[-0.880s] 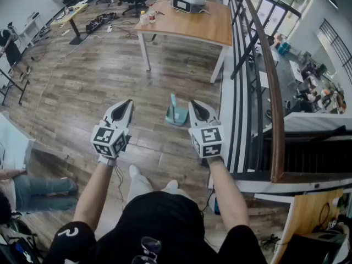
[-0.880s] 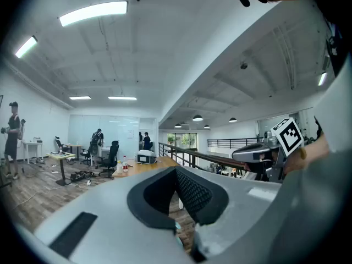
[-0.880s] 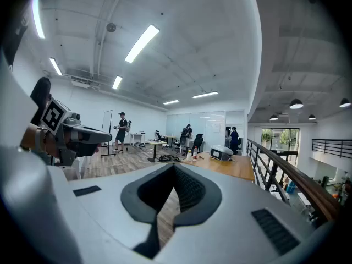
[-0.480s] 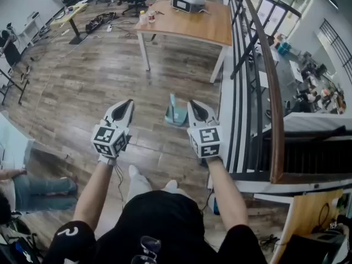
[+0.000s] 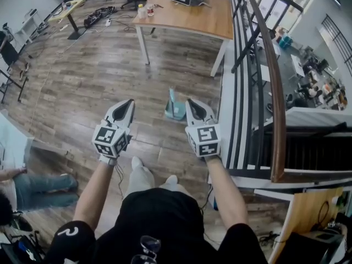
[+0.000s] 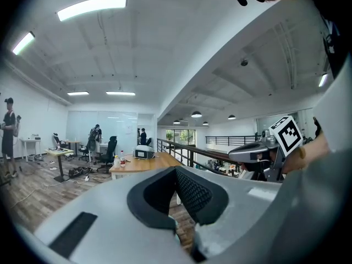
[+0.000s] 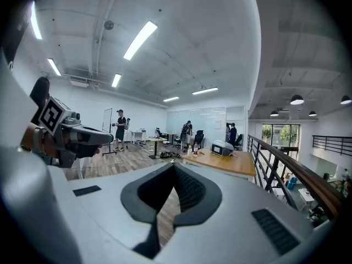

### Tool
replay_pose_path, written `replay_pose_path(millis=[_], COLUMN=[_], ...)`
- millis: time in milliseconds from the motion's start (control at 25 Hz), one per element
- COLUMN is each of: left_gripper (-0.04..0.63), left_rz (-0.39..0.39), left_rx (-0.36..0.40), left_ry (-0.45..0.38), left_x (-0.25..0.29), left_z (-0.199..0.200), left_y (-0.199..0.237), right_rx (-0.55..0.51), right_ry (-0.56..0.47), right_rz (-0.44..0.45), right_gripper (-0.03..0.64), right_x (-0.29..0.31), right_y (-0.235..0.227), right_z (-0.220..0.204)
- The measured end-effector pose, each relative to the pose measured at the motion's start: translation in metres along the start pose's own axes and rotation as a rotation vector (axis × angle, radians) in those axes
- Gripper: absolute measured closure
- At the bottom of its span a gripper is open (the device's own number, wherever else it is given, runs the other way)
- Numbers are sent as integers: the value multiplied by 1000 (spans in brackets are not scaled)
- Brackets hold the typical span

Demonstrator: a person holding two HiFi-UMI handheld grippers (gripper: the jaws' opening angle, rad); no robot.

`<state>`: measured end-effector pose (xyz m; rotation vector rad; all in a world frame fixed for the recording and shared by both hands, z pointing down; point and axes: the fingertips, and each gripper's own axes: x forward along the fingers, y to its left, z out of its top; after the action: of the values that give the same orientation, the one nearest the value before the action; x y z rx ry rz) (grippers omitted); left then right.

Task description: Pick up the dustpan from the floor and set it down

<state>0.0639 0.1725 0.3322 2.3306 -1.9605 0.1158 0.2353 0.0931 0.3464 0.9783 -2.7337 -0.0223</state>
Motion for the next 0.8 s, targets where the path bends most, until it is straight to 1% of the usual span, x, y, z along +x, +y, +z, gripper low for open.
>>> replay_pose_path(millis=[240,440,600,800], left_gripper=[597,597,597,597], left_rz=[-21,-52,-94,-163], left_rx=[-22,-42,-52,-42], left_ry=[31,51,61,75], left_x=[24,62,106,158], left_z=[-22,-42,-42,-37], left_y=[17,56,88,130], right_rx=[12,23,21,41], right_ry=[43,68,81,104], right_rz=[1,-19,-42,-83], right_gripper=[621,621,621,620], right_x=[31,80,125,182], right_y=[1,-4,-16,-27], right_z=[-21,-30,-24,-16])
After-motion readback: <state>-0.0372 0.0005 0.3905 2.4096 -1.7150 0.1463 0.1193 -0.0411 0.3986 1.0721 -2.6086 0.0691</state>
